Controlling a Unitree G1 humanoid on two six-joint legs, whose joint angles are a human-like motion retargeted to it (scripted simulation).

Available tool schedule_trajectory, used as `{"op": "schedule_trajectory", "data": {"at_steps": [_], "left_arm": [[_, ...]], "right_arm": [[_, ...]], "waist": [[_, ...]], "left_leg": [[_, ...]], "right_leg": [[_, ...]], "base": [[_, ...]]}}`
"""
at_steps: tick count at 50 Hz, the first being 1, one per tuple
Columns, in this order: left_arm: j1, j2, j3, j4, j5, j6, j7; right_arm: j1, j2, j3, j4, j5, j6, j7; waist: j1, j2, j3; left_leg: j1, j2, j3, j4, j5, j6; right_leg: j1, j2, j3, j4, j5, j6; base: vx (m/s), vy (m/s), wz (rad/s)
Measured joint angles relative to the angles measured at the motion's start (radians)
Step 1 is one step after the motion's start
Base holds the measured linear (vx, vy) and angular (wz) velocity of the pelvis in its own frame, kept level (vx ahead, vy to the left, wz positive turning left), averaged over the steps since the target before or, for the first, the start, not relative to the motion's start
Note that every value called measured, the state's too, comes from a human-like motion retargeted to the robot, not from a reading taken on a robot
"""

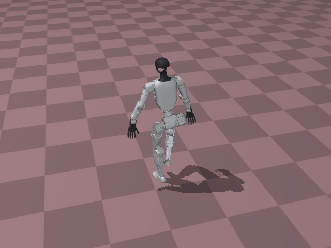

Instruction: Kungfu

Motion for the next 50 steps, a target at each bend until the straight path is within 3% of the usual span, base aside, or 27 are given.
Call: {"op": "schedule_trajectory", "data": {"at_steps": [5, 10, 15, 18, 22, 25, 28, 30, 32, 34, 35, 37, 38, 40, 42, 43, 45, 47, 48, 50], "left_arm": [[0.042, -0.030, 0.033, 0.002, -0.029, 0.008, 0.004], [0.062, -0.067, 0.092, 0.010, -0.037, 0.032, 0.008], [0.057, -0.133, 0.163, 0.051, -0.147, 0.062, 0.004], [0.037, -0.185, 0.226, 0.076, -0.245, 0.087, 0.026], [0.044, -0.293, 0.421, 0.036, -0.341, 0.164, 0.100], [0.118, -0.346, 0.634, -0.142, -0.366, 0.210, 0.091], [0.198, -0.280, 0.842, -0.268, -0.404, 0.236, 0.068], [0.219, -0.216, 0.982, -0.327, -0.491, 0.232, 0.053], [0.172, -0.114, 1.048, -0.368, -0.736, 0.196, 0.015], [0.081, 0.023, 1.073, -0.421, -1.065, 0.161, -0.004], [0.020, 0.101, 1.077, -0.458, -1.240, 0.141, -0.002], [-0.183, 0.264, 1.004, -0.564, -1.558, 0.106, 0.050], [-0.326, 0.334, 0.950, -0.619, -1.678, 0.098, 0.070], [-0.692, 0.416, 0.819, -0.706, -1.835, 0.102, 0.027], [-0.979, 0.358, 0.726, -0.814, -1.945, 0.093, -0.067], [-1.082, 0.291, 0.615, -0.878, -2.028, 0.061, -0.081], [-1.156, 0.126, 0.409, -0.978, -2.188, -0.020, -0.109], [-1.175, -0.010, 0.352, -1.058, -2.347, -0.019, -0.199], [-1.173, -0.085, 0.326, -1.092, -2.433, 0.002, -0.262], [-1.175, -0.225, 0.243, -1.146, -2.582, 0.056, -0.382]], "right_arm": [[0.050, 0.024, -0.038, 0.005, 0.028, -0.024, -0.020], [0.091, 0.055, -0.074, 0.023, 0.072, -0.039, -0.044], [0.119, 0.074, -0.118, 0.017, 0.105, -0.054, -0.084], [0.119, 0.080, -0.160, -0.013, 0.144, -0.057, -0.133], [0.152, 0.087, -0.233, -0.150, 0.195, -0.047, -0.156], [0.237, 0.049, -0.233, -0.365, 0.277, -0.063, -0.117], [0.330, -0.071, -0.131, -0.564, 0.466, -0.199, -0.067], [0.377, -0.143, -0.074, -0.681, 0.593, -0.308, -0.023], [0.386, -0.194, -0.038, -0.772, 0.709, -0.393, 0.009], [0.403, -0.205, 0.002, -0.859, 0.817, -0.447, 0.004], [0.412, -0.200, 0.019, -0.906, 0.872, -0.465, -0.009], [0.413, -0.174, 0.045, -1.011, 0.962, -0.479, -0.044], [0.405, -0.164, 0.046, -1.069, 1.000, -0.475, -0.056], [0.410, -0.117, -0.002, -1.180, 1.057, -0.458, -0.041], [0.398, -0.080, -0.033, -1.246, 1.100, -0.441, 0.023], [0.408, -0.046, -0.046, -1.263, 1.126, -0.426, 0.058], [0.497, 0.005, -0.004, -1.291, 1.190, -0.406, 0.101], [0.516, -0.021, 0.049, -1.337, 1.287, -0.433, 0.113], [0.519, -0.041, 0.059, -1.360, 1.357, -0.451, 0.123], [0.520, -0.056, 0.053, -1.406, 1.491, -0.484, 0.138]], "waist": [[-0.009, 0.096, -0.047], [-0.024, 0.131, -0.057], [-0.032, 0.101, -0.066], [-0.038, 0.080, -0.023], [-0.051, 0.039, -0.034], [-0.048, 0.027, -0.046], [-0.013, 0.035, -0.050], [-0.002, 0.055, -0.020], [-0.071, 0.070, 0.018], [-0.113, 0.039, 0.063], [-0.118, 0.014, 0.091], [-0.136, -0.026, 0.162], [-0.125, -0.044, 0.196], [-0.019, -0.024, 0.274], [0.060, -0.059, 0.292], [0.073, -0.101, 0.241], [-0.044, -0.134, -0.044], [-0.111, -0.059, -0.078], [-0.127, -0.003, -0.064], [-0.151, 0.084, 0.006]], "left_leg": [[-0.010, 0.026, -0.034, -0.051, 0.009, 0.022], [-0.016, 0.046, -0.056, -0.042, -0.010, 0.012], [-0.035, 0.023, -0.033, 0.009, -0.050, 0.027], [-0.022, 0.014, 0.001, 0.074, -0.084, 0.035], [-0.039, -0.032, 0.077, 0.165, -0.138, 0.054], [0.012, -0.077, 0.157, 0.123, -0.126, 0.051], [0.118, -0.128, 0.225, -0.023, 0.015, -0.034], [0.174, -0.153, 0.183, -0.087, 0.183, -0.178], [0.089, -0.269, 0.268, -0.059, 0.351, -0.185], [0.018, -0.298, 0.279, 0.032, 0.408, -0.185], [-0.007, -0.304, 0.238, 0.081, 0.411, -0.185], [-0.015, -0.259, 0.087, 0.176, 0.349, -0.185], [-0.013, -0.145, 0.105, 0.197, 0.297, -0.185], [0.061, 0.172, 0.118, 0.168, 0.309, -0.185], [0.097, 0.312, 0.262, 0.114, 0.333, -0.076], [0.073, 0.335, 0.310, 0.079, 0.344, -0.013], [-0.155, 0.309, 0.268, 0.019, 0.367, 0.091], [-0.183, 0.291, 0.279, -0.064, 0.345, 0.076], [-0.192, 0.310, 0.248, -0.083, 0.337, 0.057], [-0.211, 0.383, 0.232, -0.044, 0.320, 0.086]], "right_leg": [[-0.225, -0.021, -0.104, 0.430, -0.219, 0.000], [-0.326, 0.020, -0.143, 0.537, -0.316, 0.000], [-0.310, 0.018, -0.067, 0.446, -0.338, 0.000], [-0.224, 0.023, 0.007, 0.335, -0.318, 0.000], [-0.130, 0.030, 0.161, 0.177, -0.288, 0.000], [-0.032, 0.056, 0.295, 0.003, -0.260, -0.004], [0.153, 0.068, 0.383, -0.315, -0.168, -0.057], [0.299, 0.056, 0.388, -0.583, 0.000, -0.092], [0.304, -0.130, 0.402, -0.730, 0.192, -0.051], [0.362, -0.231, 0.440, -0.857, 0.315, -0.098], [0.396, -0.257, 0.490, -0.909, 0.372, -0.134], [0.489, -0.329, 0.479, -1.012, 0.352, -0.055], [0.514, -0.341, 0.409, -1.011, 0.218, -0.095], [0.593, -0.171, 0.330, -0.962, -0.051, -0.275], [0.573, -0.137, 0.328, -0.884, -0.144, -0.340], [0.506, -0.131, 0.371, -0.816, -0.184, -0.330], [0.276, -0.193, 0.346, -0.688, -0.281, -0.320], [0.253, -0.217, 0.319, -0.654, -0.322, -0.309], [0.268, -0.197, 0.292, -0.641, -0.340, -0.306], [0.323, -0.159, 0.231, -0.636, -0.355, -0.311]], "base": [[0.11, 0.14, -0.16], [0.10, -0.05, 0.03], [0.06, -0.04, 0.07], [0.00, -0.06, 0.05], [0.12, -0.04, -0.07], [0.22, 0.04, -0.59], [0.19, 0.02, -0.85], [-0.15, 0.29, 0.37], [-0.95, 1.17, 2.50], [-0.82, 0.78, 2.01], [-0.28, -0.31, 1.71], [-0.14, -1.36, 1.96], [-0.38, -1.69, 1.28], [-0.39, -1.46, -0.31], [0.10, -0.65, -1.00], [0.57, -0.35, 0.49], [0.82, -0.14, 2.10], [0.29, 0.24, 0.96], [-0.03, 0.32, 0.20], [-0.06, 0.22, 0.30]]}}
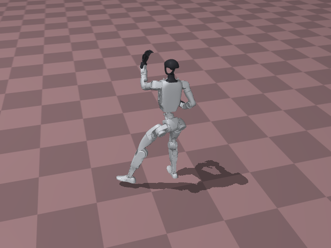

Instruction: Kungfu

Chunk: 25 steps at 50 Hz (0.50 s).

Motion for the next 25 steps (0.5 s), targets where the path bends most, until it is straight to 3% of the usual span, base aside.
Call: {"op": "schedule_trajectory", "data": {"at_steps": [3, 9, 12, 20, 25], "left_arm": [[-0.012, -0.175, -0.143, -0.020, -0.066, 0.053, -0.092], [0.046, -0.372, -0.255, 0.029, -0.069, 0.112, -0.135], [0.095, -0.372, -0.277, 0.054, -0.054, 0.118, -0.131], [0.143, -0.288, -0.293, 0.051, 0.140, 0.065, -0.099], [0.157, -0.234, -0.271, 0.032, 0.252, 0.034, -0.083]], "right_arm": [[-0.020, 0.014, -0.017, -0.057, 0.117, -0.001, 0.014], [-0.051, 0.044, -0.062, -0.144, 0.143, -0.005, 0.024], [-0.012, 0.032, -0.077, -0.180, 0.130, -0.032, -0.008], [0.074, -0.025, -0.135, -0.236, 0.052, -0.037, -0.055], [0.086, -0.051, -0.127, -0.235, 0.030, -0.021, -0.071]], "waist": [[-0.025, 0.033, 0.058], [-0.107, 0.075, 0.142], [-0.111, 0.078, 0.148], [-0.052, 0.034, 0.096], [-0.028, 0.013, 0.063]], "left_leg": [[0.018, 0.063, 0.234, 0.021, 0.008, 0.083], [0.111, 0.108, 0.461, -0.040, 0.105, -0.004], [0.171, 0.109, 0.530, -0.057, 0.155, -0.076], [0.190, 0.068, 0.471, -0.052, 0.168, -0.165], [0.184, 0.036, 0.451, -0.046, 0.131, -0.164]], "right_leg": [[-0.005, -0.007, -0.035, 0.010, 0.002, -0.018], [-0.018, -0.018, -0.062, 0.058, -0.026, -0.015], [-0.009, -0.018, -0.045, 0.083, -0.022, -0.008], [0.008, -0.051, 0.002, 0.075, 0.021, 0.049], [0.044, -0.080, 0.005, 0.028, 0.069, 0.091]], "base": [[-0.23, 0.10, 0.37], [-0.02, 0.12, -0.07], [0.37, 0.16, -0.36], [0.26, 0.14, -0.02], [0.23, 0.12, 0.41]]}}
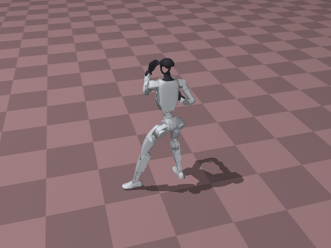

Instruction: Kungfu

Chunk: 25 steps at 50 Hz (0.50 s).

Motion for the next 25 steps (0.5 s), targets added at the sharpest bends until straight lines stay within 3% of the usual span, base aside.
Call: {"op": "schedule_trajectory", "data": {"at_steps": [10, 25], "left_arm": [[0.086, 0.026, 0.021, 0.019, 0.137, -0.026, 0.044], [0.088, 0.091, 0.028, 0.037, 0.220, -0.027, -0.011]], "right_arm": [[-0.059, -0.034, 0.013, 0.038, -0.042, 0.038, 0.010], [-0.055, -0.065, -0.010, 0.035, -0.124, 0.041, 0.011]], "waist": [[0.045, -0.052, -0.039], [0.067, -0.083, -0.065]], "left_leg": [[0.049, -0.115, -0.022, -0.074, -0.023, 0.009], [0.013, -0.152, -0.061, -0.074, -0.036, 0.019]], "right_leg": [[0.106, -0.057, 0.001, -0.097, 0.089, 0.075], [0.191, -0.088, -0.059, -0.209, 0.119, 0.092]], "base": [[0.17, 0.08, 0.35], [0.08, 0.05, 0.25]]}}
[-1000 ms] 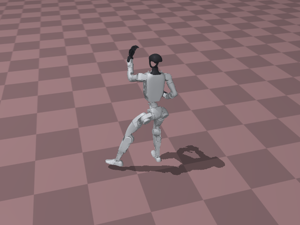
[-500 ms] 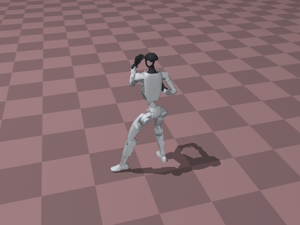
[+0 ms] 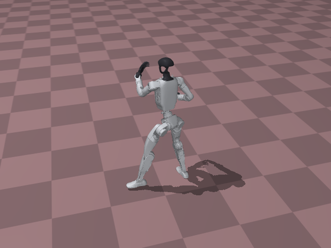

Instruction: Kungfu

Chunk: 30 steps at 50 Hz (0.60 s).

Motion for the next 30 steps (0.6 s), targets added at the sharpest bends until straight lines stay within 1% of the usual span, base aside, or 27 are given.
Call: {"op": "schedule_trajectory", "data": {"at_steps": [5, 10, 13, 16, 19, 20, 21, 23, 25, 26, 28, 30], "left_arm": [[-0.030, 0.147, 0.008, -0.016, 0.077, -0.035, -0.006], [-0.083, 0.372, 0.000, -0.059, 0.207, -0.118, 0.077], [-0.131, 0.510, 0.000, -0.076, 0.323, -0.170, 0.154], [-0.200, 0.624, 0.007, -0.064, 0.430, -0.204, 0.223], [-0.284, 0.693, 0.004, -0.028, 0.515, -0.234, 0.285], [-0.314, 0.706, -0.002, -0.012, 0.539, -0.243, 0.310], [-0.349, 0.711, -0.013, 0.007, 0.554, -0.249, 0.334], [-0.424, 0.705, -0.042, 0.046, 0.574, -0.255, 0.371], [-0.503, 0.686, -0.075, 0.073, 0.572, -0.262, 0.379], [-0.540, 0.671, -0.085, 0.081, 0.575, -0.262, 0.373], [-0.599, 0.647, -0.103, 0.090, 0.600, -0.261, 0.369], [-0.634, 0.651, -0.110, 0.085, 0.646, -0.262, 0.391]], "right_arm": [[-0.016, -0.050, -0.035, -0.021, -0.099, -0.024, -0.036], [-0.098, -0.156, -0.052, -0.055, -0.301, -0.017, -0.096], [-0.215, -0.235, -0.016, -0.073, -0.418, 0.022, -0.120], [-0.384, -0.310, 0.048, -0.087, -0.508, 0.077, -0.123], [-0.592, -0.373, 0.104, -0.078, -0.575, 0.138, -0.094], [-0.666, -0.390, 0.118, -0.068, -0.597, 0.154, -0.077], [-0.742, -0.401, 0.126, -0.042, -0.622, 0.168, -0.057], [-0.903, -0.411, 0.148, 0.047, -0.694, 0.188, -0.021], [-1.063, -0.405, 0.167, 0.198, -0.804, 0.185, 0.005], [-1.136, -0.397, 0.173, 0.306, -0.873, 0.179, -0.003], [-1.288, -0.365, 0.202, 0.565, -1.024, 0.171, -0.053], [-1.463, -0.275, 0.228, 0.906, -1.242, 0.185, -0.163]], "waist": [[0.026, -0.016, -0.032], [0.063, -0.021, -0.048], [0.083, -0.019, -0.061], [0.108, -0.011, -0.064], [0.141, -0.017, -0.064], [0.154, -0.023, -0.067], [0.169, -0.031, -0.071], [0.200, -0.053, -0.080], [0.237, -0.088, -0.087], [0.258, -0.112, -0.087], [0.309, -0.166, -0.087], [0.358, -0.228, -0.084]], "left_leg": [[-0.037, -0.023, -0.012, 0.011, -0.010, 0.006], [-0.086, -0.046, -0.058, 0.045, -0.037, 0.018], [-0.134, -0.057, -0.109, 0.094, -0.068, 0.022], [-0.194, -0.066, -0.198, 0.170, -0.108, 0.023], [-0.239, -0.101, -0.276, 0.231, -0.142, 0.025], [-0.255, -0.117, -0.300, 0.249, -0.151, 0.026], [-0.273, -0.131, -0.332, 0.265, -0.153, 0.023], [-0.313, -0.172, -0.410, 0.300, -0.163, 0.017], [-0.369, -0.211, -0.503, 0.341, -0.170, 0.004], [-0.396, -0.232, -0.543, 0.362, -0.176, 0.001], [-0.439, -0.258, -0.599, 0.401, -0.189, -0.005], [-0.473, -0.265, -0.617, 0.430, -0.202, -0.009]], "right_leg": [[0.004, -0.030, -0.020, -0.041, 0.009, -0.002], [0.040, -0.055, -0.059, -0.094, 0.042, 0.016], [0.075, -0.066, -0.095, -0.130, 0.061, 0.032], [0.140, -0.058, -0.126, -0.175, 0.081, 0.064], [0.229, -0.042, -0.129, -0.222, 0.113, 0.116], [0.259, -0.035, -0.121, -0.235, 0.123, 0.129], [0.287, -0.018, -0.096, -0.246, 0.129, 0.129], [0.342, 0.013, -0.034, -0.264, 0.131, 0.129], [0.386, 0.059, 0.014, -0.286, 0.125, 0.129], [0.402, 0.079, 0.013, -0.295, 0.115, 0.129], [0.423, 0.108, -0.001, -0.306, 0.087, 0.129], [0.418, 0.106, -0.024, -0.305, 0.048, 0.129]], "base": [[0.08, 0.12, 0.30], [0.09, 0.23, 0.57], [0.15, 0.32, 0.91], [0.16, 0.33, 1.17], [0.19, 0.34, 1.57], [0.23, 0.30, 1.92], [0.24, 0.27, 2.05], [0.23, 0.19, 2.26], [0.13, -0.04, 2.36], [0.12, -0.13, 2.17], [0.10, -0.18, 1.48], [0.06, -0.16, 0.68]]}}
